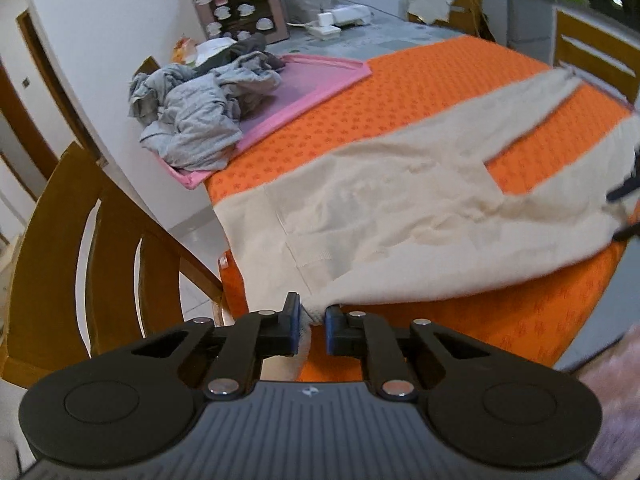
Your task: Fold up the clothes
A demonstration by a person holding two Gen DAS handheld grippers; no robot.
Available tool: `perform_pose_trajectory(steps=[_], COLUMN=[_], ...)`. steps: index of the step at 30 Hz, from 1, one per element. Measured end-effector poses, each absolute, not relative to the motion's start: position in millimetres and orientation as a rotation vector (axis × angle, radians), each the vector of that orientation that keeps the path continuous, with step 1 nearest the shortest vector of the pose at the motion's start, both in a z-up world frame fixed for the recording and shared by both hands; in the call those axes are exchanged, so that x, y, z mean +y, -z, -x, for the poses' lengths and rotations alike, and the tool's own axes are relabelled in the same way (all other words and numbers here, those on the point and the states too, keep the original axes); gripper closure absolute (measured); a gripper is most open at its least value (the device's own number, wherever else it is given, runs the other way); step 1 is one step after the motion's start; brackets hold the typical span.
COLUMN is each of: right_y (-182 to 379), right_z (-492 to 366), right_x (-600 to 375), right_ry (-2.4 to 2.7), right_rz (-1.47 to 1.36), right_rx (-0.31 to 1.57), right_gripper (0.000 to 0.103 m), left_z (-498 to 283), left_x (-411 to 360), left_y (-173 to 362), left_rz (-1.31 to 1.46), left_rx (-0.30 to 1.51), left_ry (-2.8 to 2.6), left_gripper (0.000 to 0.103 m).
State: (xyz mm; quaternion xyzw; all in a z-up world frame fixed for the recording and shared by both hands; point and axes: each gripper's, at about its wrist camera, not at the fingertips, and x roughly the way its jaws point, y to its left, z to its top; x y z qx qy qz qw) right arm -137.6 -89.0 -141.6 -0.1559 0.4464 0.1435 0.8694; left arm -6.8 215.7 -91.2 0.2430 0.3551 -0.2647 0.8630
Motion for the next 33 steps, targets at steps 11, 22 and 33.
perform_pose_trajectory(steps=[11, 22, 33], right_y=[147, 141, 80], right_z=[140, 145, 139], right_x=[-85, -90, -96], right_ry=[-0.313, -0.205, -0.156], right_rz=[0.351, 0.446, 0.506], right_rx=[0.906, 0.855, 0.889], right_gripper=[0.057, 0.098, 0.099], left_z=[-12, -5, 21], left_x=[206, 218, 228], left_y=[63, 73, 81], left_rz=[-0.432, -0.494, -0.497], left_rx=[0.765, 0.769, 0.78], left_ry=[0.53, 0.571, 0.638], left_gripper=[0.091, 0.091, 0.091])
